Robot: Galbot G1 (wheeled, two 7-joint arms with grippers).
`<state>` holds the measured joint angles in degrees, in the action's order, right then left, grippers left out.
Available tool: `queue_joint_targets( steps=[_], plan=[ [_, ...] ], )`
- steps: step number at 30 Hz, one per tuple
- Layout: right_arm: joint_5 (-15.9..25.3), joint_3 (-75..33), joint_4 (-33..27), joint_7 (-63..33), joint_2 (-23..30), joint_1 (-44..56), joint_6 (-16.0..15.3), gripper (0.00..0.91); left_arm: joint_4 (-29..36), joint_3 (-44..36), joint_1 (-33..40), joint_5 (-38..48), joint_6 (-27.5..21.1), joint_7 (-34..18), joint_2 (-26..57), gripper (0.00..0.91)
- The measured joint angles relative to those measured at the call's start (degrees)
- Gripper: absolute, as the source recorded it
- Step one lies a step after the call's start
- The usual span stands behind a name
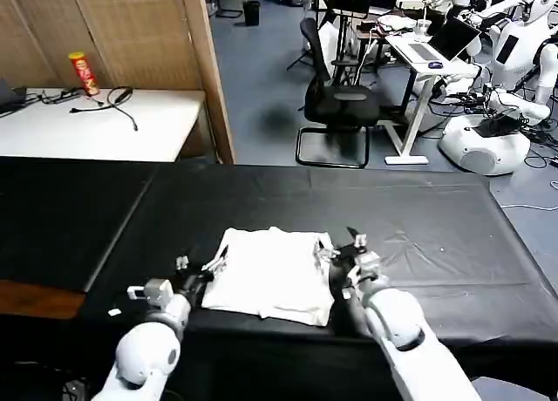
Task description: Fold and organize the clothes.
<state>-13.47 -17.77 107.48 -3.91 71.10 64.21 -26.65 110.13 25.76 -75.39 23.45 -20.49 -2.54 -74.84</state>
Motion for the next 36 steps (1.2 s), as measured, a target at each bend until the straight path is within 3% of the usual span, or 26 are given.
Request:
queue_joint_targets(
  steps=[5, 8, 9, 10, 11, 25, 30, 36],
  plan=[
    [-5.2, -5.7, 3.4, 0.2, -0.3, 3.3, -0.1, 0.878, -1.2, 0.0, -0.3, 1.8, 0.0, 0.7, -0.6, 0.878],
    [-6.3, -7.7, 5.0, 0.5, -0.7, 4.5, 0.1, 0.878, -2.1, 0.0, -0.2, 3.8, -0.1, 0.7, -1.1, 0.848],
    [-6.4, -8.2, 5.4, 0.6, -0.7, 4.8, 0.3, 0.878, -2.3, 0.0, -0.2, 4.7, -0.2, 0.7, -1.2, 0.449],
    [-6.5, -8.5, 5.7, 0.7, -0.8, 5.0, 0.5, 0.878, -2.3, 0.0, -0.2, 5.9, -0.3, 0.6, -1.3, 0.195],
    [-6.5, -8.9, 6.0, 0.8, -0.8, 5.3, 0.7, 0.878, -2.4, 0.2, -0.2, 7.1, -0.5, 0.5, -1.4, 0.000],
    [-6.8, -11.5, 7.9, 1.6, -1.0, 7.0, 1.9, 0.878, -4.4, 1.9, 0.1, 17.6, -2.1, -0.2, -2.5, 0.000],
    [-7.0, -12.4, 7.9, 1.6, -1.1, 7.0, 1.9, 0.878, -2.2, 2.9, 0.1, 12.3, -2.4, -0.3, -1.0, 0.000],
    [-7.0, -12.6, 7.3, 1.6, -1.0, 7.0, 1.8, 0.878, 2.0, 6.6, -0.7, 6.0, -2.5, -0.8, 7.1, 0.000]
  ],
)
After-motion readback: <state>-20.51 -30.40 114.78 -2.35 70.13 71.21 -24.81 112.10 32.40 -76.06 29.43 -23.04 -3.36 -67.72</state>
